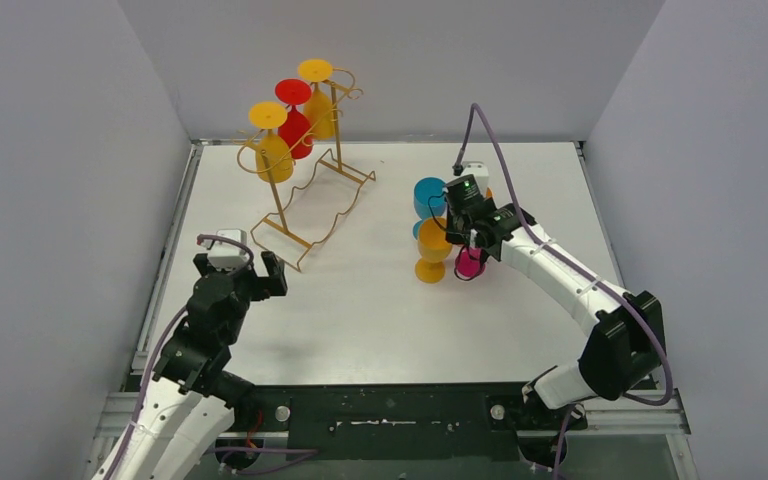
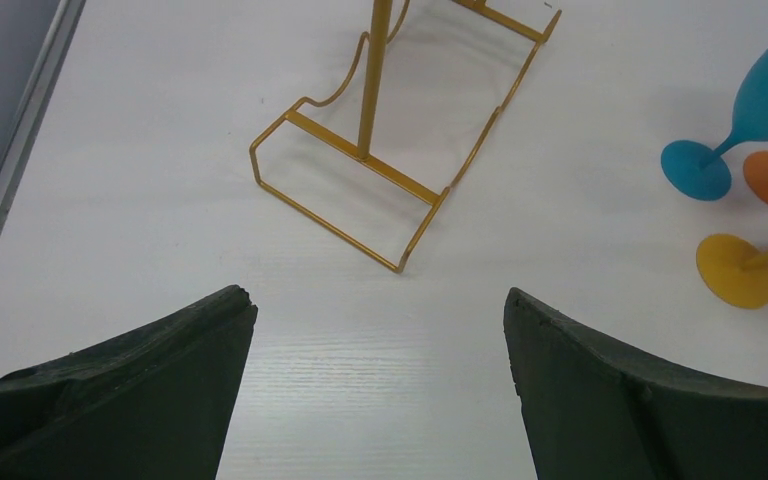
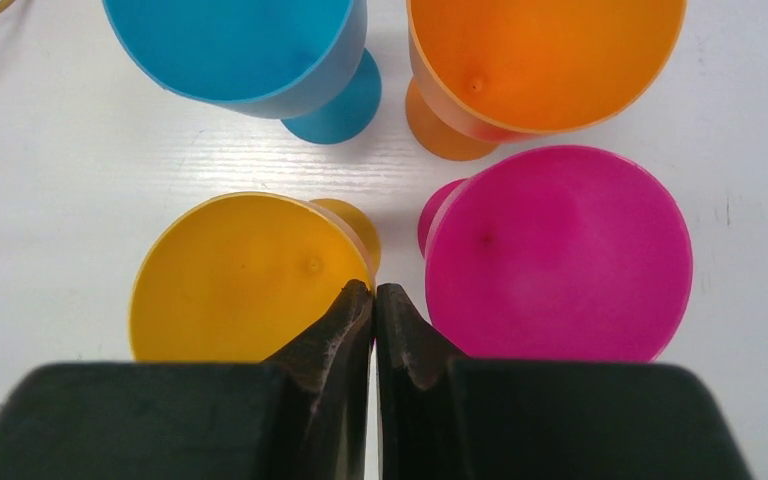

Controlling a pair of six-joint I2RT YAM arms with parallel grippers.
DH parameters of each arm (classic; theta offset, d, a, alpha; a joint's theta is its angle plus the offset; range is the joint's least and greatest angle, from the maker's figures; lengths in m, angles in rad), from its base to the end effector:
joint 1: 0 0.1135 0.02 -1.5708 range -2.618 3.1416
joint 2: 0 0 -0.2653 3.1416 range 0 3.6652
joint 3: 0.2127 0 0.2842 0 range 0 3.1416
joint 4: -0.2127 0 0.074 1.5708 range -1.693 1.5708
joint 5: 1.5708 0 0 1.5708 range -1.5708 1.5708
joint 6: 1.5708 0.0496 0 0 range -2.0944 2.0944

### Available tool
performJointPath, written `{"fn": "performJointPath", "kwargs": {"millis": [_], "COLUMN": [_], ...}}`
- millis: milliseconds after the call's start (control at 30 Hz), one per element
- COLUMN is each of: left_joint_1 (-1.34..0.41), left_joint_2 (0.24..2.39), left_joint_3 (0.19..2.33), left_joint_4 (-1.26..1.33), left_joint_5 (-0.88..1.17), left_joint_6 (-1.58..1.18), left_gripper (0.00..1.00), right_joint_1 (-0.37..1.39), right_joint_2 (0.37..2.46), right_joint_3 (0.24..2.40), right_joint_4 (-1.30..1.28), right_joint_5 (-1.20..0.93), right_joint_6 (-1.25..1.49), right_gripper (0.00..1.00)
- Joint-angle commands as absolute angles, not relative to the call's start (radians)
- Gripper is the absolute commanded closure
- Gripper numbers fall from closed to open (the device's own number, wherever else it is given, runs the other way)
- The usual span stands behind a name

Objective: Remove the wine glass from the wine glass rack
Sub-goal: Place the wine glass at the center of the board.

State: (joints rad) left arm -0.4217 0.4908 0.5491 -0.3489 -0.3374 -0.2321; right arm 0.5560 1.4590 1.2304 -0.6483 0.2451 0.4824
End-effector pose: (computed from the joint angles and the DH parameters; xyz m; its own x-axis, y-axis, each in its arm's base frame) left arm 0.1669 -0.0569 0.2800 -0.2767 -0.1138 -0.9542 0.0341 0.9912 -0.1281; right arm 0.3059 0.1759 0.2787 -0.7548 0.0608 -0.6531 -0.0339 0.9907 0.1314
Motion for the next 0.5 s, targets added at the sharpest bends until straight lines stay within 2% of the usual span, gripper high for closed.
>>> {"fn": "performJointPath", "kwargs": {"millis": [0, 467], "left_joint_1": [-0.417, -0.417], "left_joint_2": [0.431, 0.416], "left_joint_3": [0.538, 0.537], "left_joint_4": [-0.291, -0.301], "left_joint_5": [-0.407, -0.42], "left_joint_6": [-0.251, -0.254], "left_gripper": [0.07, 0.08], "right_joint_1": [0.546, 0.533], "right_joint_2": [1.469, 1.512], "right_joint_3": [1.27, 1.32], "right_joint_4": [-0.587, -0.595], "right_joint_5": [0.242, 0.237], "right_joint_6": [0.456, 0.435], "right_gripper": [1.0, 0.96]}}
